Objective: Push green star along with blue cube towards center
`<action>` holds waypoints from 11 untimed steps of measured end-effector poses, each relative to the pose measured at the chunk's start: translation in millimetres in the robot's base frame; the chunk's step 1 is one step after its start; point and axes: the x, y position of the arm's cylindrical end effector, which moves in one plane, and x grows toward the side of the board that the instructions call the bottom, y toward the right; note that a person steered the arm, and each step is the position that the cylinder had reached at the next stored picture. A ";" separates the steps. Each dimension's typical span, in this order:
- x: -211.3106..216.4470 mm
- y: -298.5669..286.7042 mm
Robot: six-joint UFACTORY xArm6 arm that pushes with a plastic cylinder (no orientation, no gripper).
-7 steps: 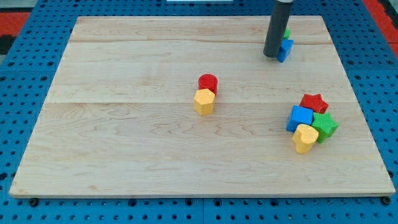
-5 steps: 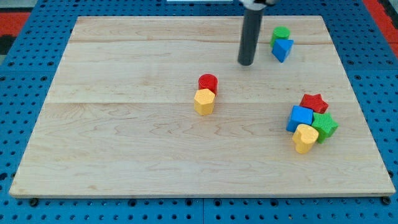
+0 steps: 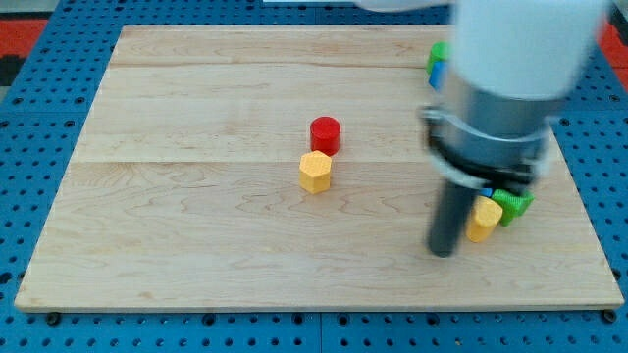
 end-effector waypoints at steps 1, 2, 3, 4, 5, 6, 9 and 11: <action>16.2 81.8; 5.2 128.4; -25.3 136.4; -28.6 133.0; -28.6 124.5; -28.6 99.4; -60.4 61.3; -60.7 1.3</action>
